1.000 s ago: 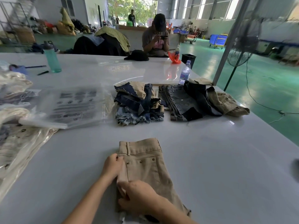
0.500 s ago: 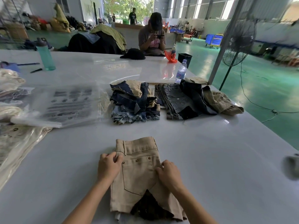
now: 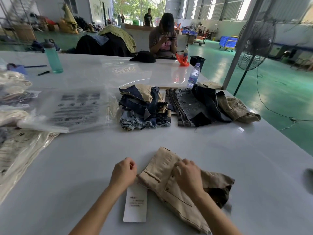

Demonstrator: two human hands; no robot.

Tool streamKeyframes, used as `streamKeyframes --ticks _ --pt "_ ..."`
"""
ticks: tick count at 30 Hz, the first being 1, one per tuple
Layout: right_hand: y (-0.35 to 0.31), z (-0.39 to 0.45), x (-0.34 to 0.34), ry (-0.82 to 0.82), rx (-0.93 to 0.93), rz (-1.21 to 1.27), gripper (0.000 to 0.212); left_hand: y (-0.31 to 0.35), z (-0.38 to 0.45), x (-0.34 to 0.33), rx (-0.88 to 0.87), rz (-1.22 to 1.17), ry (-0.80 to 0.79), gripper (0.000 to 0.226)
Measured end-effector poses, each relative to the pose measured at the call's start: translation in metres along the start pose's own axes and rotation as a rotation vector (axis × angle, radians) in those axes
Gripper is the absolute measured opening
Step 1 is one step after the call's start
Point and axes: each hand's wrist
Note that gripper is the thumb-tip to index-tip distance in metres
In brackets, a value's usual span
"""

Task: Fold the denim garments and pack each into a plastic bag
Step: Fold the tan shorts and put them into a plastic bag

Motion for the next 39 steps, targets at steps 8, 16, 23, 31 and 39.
streamKeyframes --ticks 8,16,23,31,39 --pt "-0.044 -0.02 -0.011 -0.071 0.242 -0.046 0.036 -0.013 0.011 -0.021 0.04 -0.139 -0.184 0.028" --pt "-0.039 -0.011 0.011 0.369 0.183 0.005 0.022 -0.01 0.001 -0.018 0.151 -0.432 -0.228 0.015" --pt "-0.056 -0.037 -0.032 0.108 0.356 -0.049 0.04 -0.001 -0.001 -0.005 0.29 -0.442 -0.403 0.022" --pt "-0.052 -0.046 -0.025 0.156 0.395 -0.16 0.029 -0.01 0.005 -0.014 0.093 -0.114 -0.297 0.041" --pt "0.06 -0.09 0.003 0.171 0.337 -0.134 0.028 -0.02 -0.004 -0.028 0.173 -0.188 -0.289 0.059"
Point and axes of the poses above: each hand's wrist, its own z-axis towards the middle knuckle, its own x-axis out of the back of the hand, y = z × x, and after that the axes turned 1 degree about -y, right-handed
